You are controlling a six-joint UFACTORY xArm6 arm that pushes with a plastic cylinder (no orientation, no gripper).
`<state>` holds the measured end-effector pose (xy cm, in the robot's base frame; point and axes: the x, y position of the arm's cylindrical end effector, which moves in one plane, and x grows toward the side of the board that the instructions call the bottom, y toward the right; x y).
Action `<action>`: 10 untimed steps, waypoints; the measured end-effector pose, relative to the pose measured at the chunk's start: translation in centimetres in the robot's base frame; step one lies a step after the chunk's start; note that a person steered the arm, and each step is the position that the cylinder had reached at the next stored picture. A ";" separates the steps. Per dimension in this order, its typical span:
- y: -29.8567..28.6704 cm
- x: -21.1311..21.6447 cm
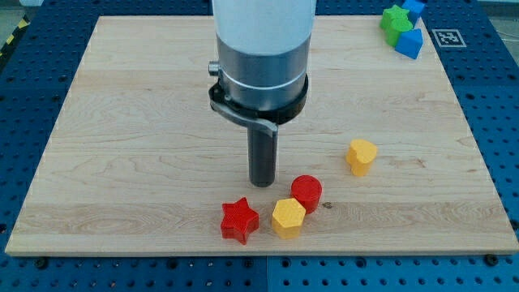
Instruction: Move the arm to the top of the yellow heart
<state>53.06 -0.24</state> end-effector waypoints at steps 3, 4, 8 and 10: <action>6.2 -0.9; 8.5 -3.1; 12.0 -14.8; 17.6 -12.6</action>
